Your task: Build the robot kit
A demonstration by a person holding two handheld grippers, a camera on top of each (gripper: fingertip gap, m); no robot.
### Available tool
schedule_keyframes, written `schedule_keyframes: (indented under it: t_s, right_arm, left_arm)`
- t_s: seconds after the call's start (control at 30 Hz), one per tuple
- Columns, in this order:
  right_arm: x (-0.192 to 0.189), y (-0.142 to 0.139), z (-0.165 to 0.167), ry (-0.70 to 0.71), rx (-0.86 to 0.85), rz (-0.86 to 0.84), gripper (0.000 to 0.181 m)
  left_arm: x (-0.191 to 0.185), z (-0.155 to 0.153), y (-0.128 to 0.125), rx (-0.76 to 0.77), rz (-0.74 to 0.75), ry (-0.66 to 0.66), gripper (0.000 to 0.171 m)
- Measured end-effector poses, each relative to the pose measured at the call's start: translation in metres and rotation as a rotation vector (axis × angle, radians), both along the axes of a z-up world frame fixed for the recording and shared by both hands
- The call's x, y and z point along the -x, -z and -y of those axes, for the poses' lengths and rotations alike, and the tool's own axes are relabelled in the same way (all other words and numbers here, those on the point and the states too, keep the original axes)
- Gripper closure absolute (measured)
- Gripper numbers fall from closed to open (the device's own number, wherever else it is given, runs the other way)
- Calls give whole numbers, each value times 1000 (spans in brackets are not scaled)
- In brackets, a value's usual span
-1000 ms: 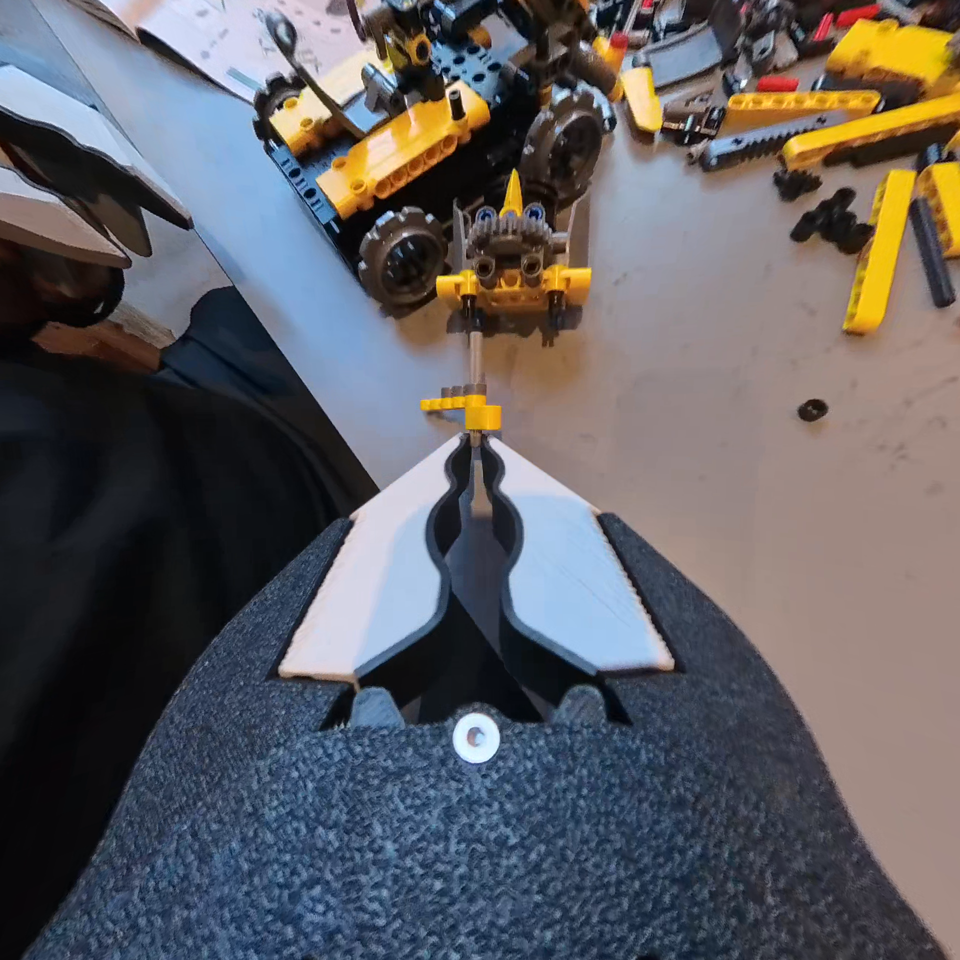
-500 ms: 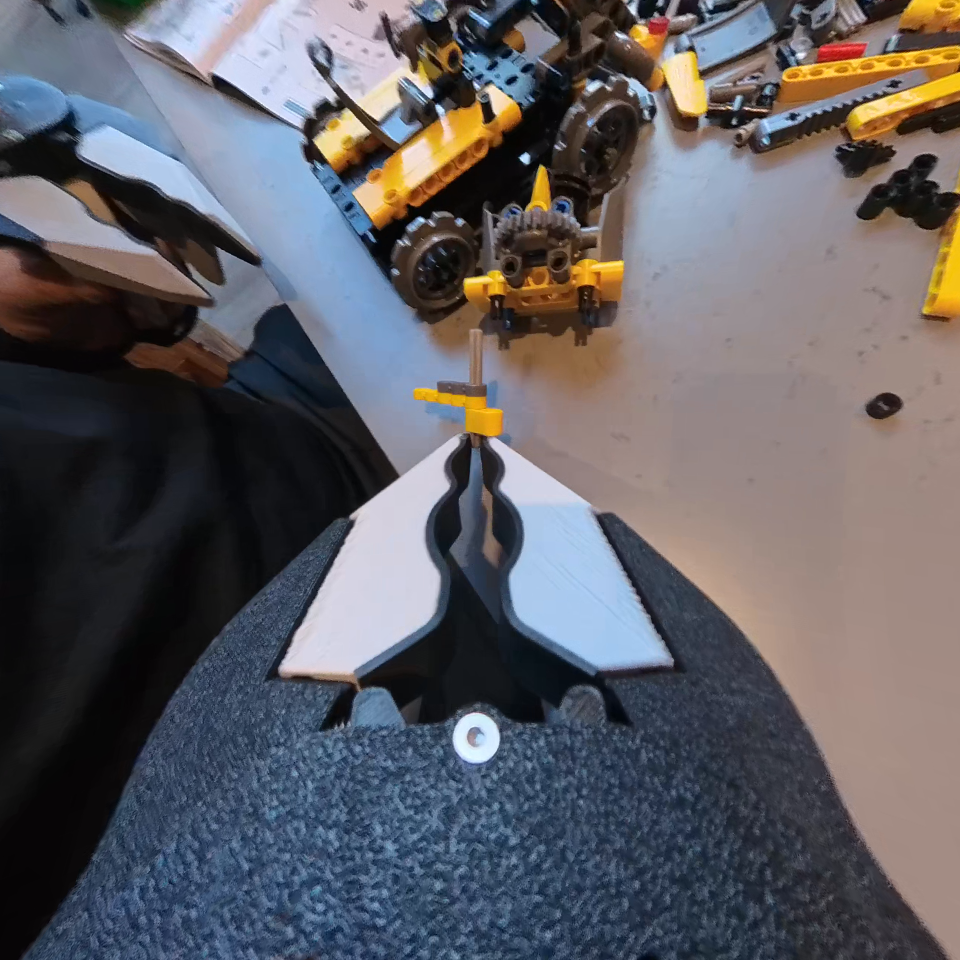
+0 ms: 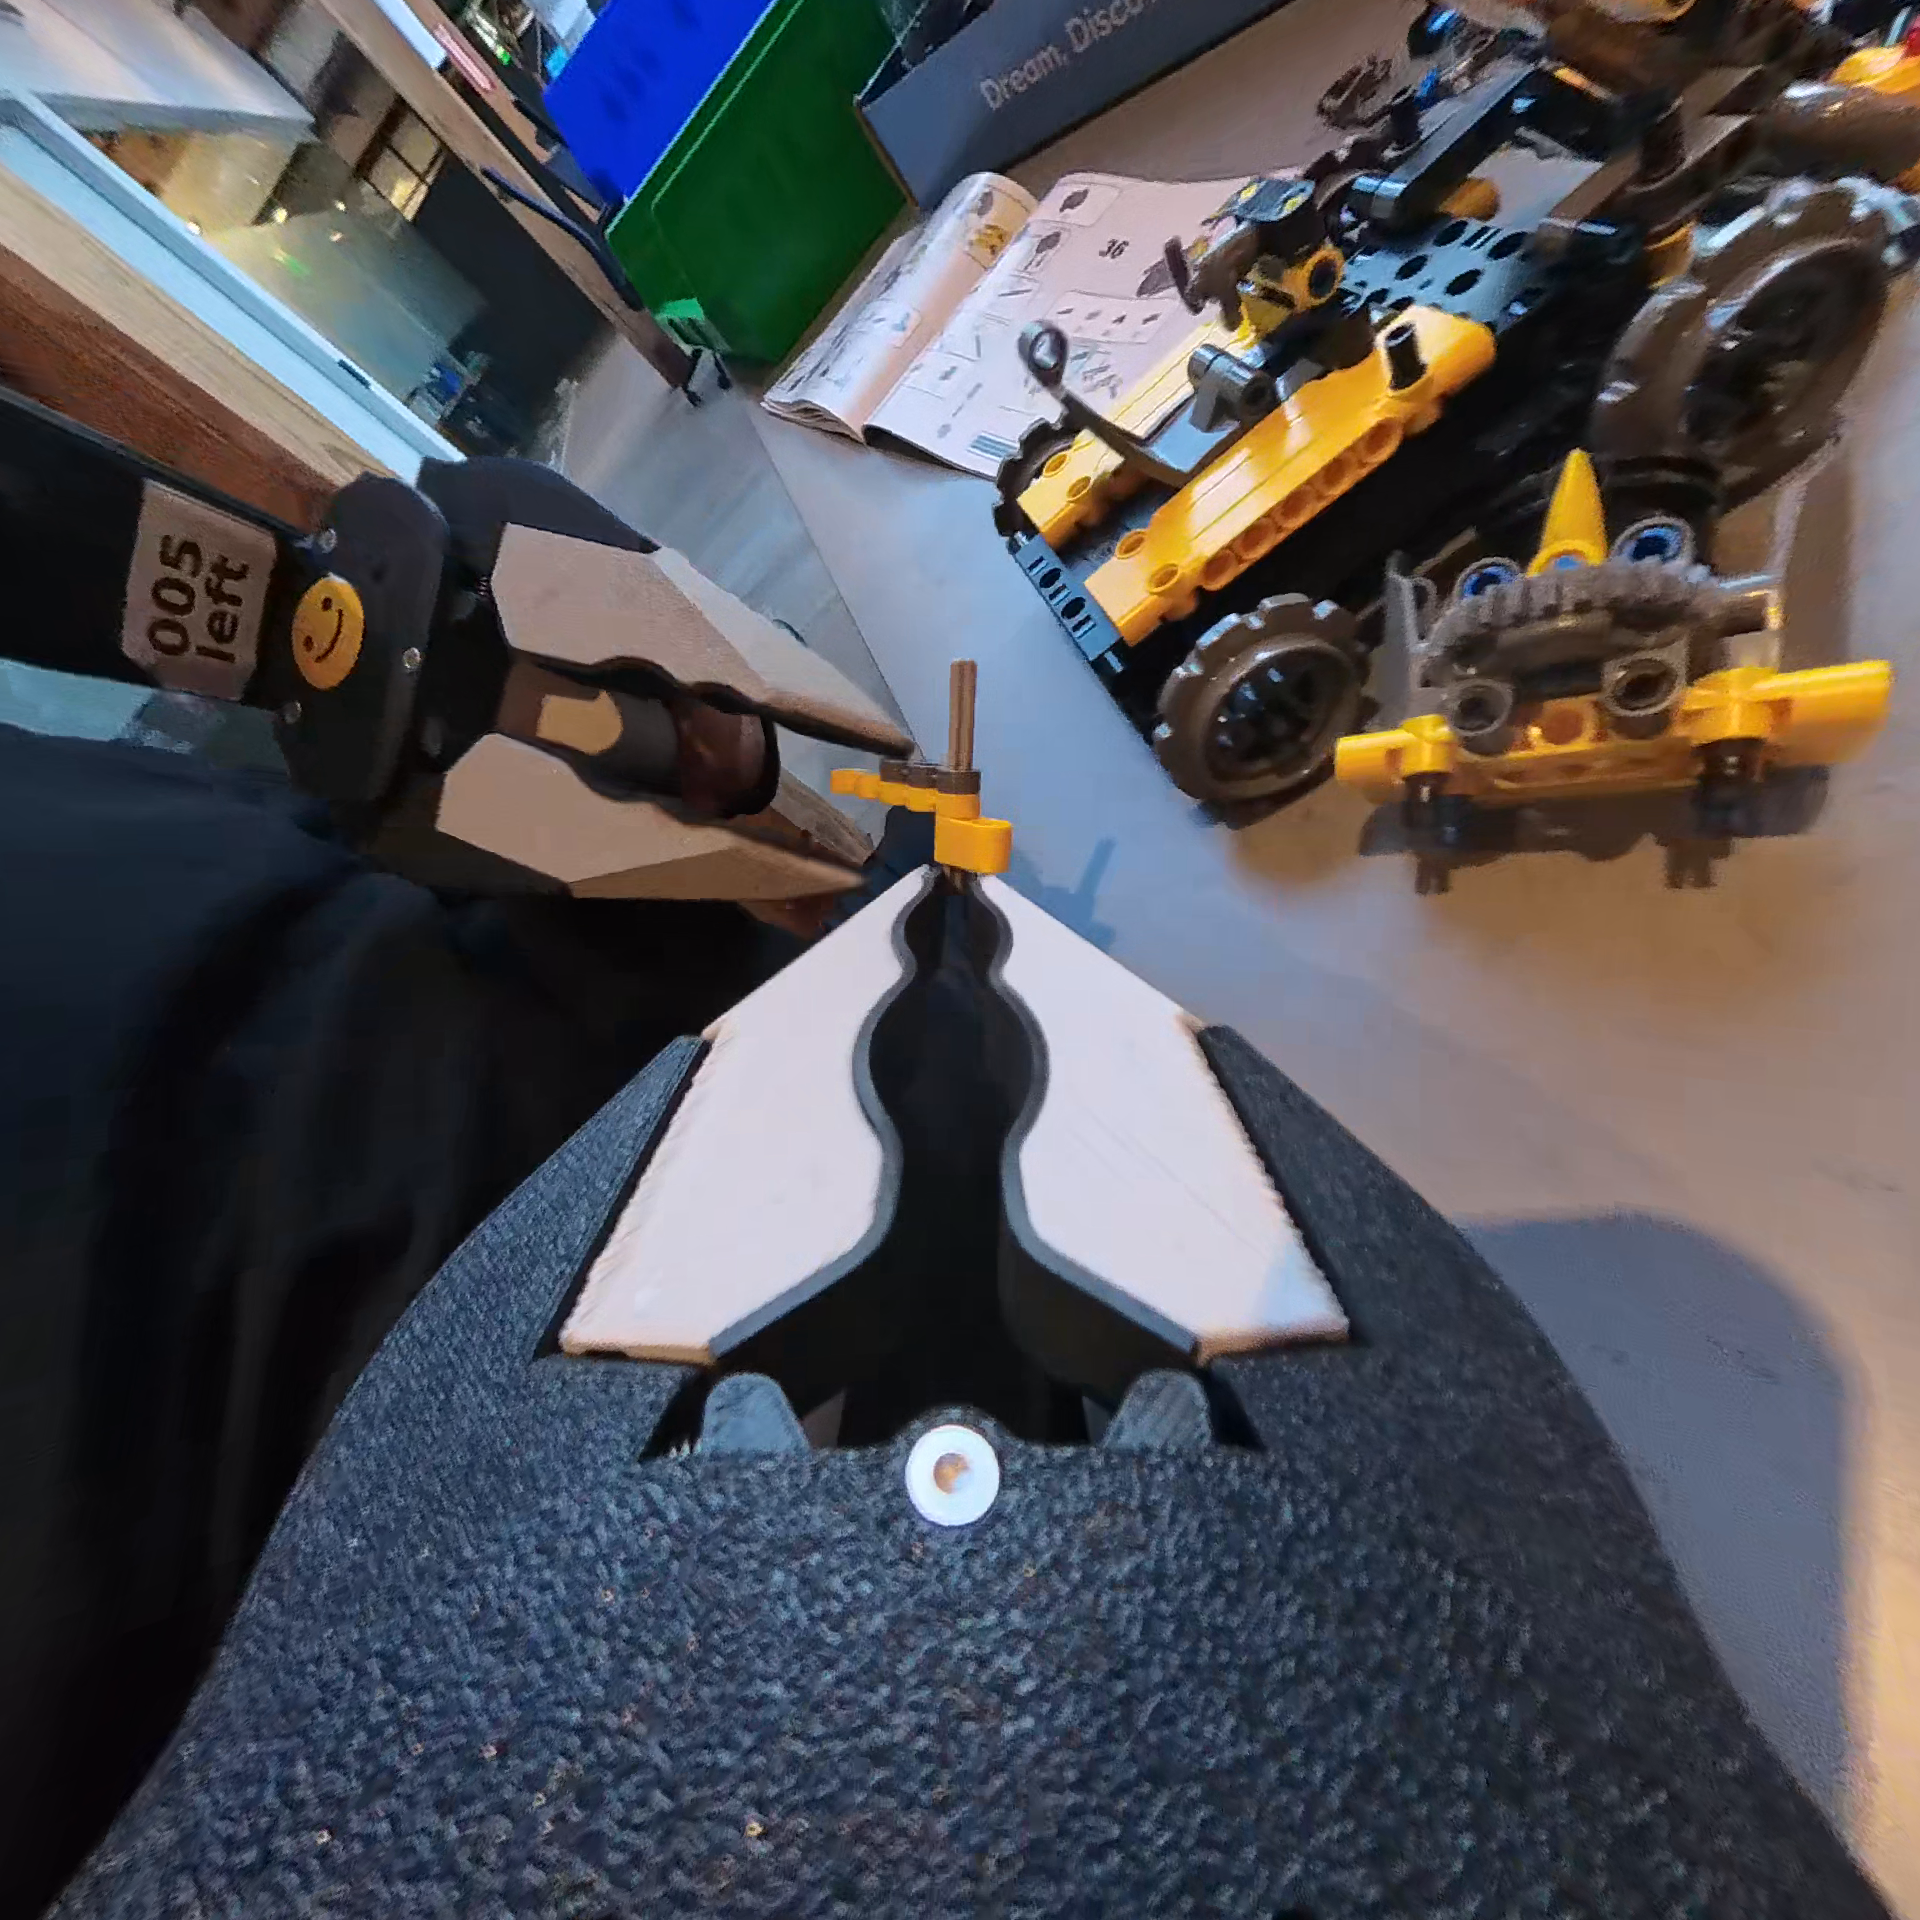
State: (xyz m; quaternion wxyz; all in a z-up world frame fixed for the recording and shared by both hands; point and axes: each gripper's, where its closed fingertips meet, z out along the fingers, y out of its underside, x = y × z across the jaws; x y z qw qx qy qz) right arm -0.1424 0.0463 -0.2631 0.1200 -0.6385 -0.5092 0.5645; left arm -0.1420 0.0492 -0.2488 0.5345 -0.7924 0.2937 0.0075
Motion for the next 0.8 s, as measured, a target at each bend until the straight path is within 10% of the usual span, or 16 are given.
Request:
schedule_keyframes:
  t_s: [0.3, 0.8]
  right_arm:
    - [-5, 3, 6, -43, -7, -8, 178]
    - [-22, -54, 19, -234, -461, -403, 139]
  left_arm:
    - [2, -1, 5, 52, -100, 101, 166]
    - [-13, 32, -36, 149, 552, 554, 166]
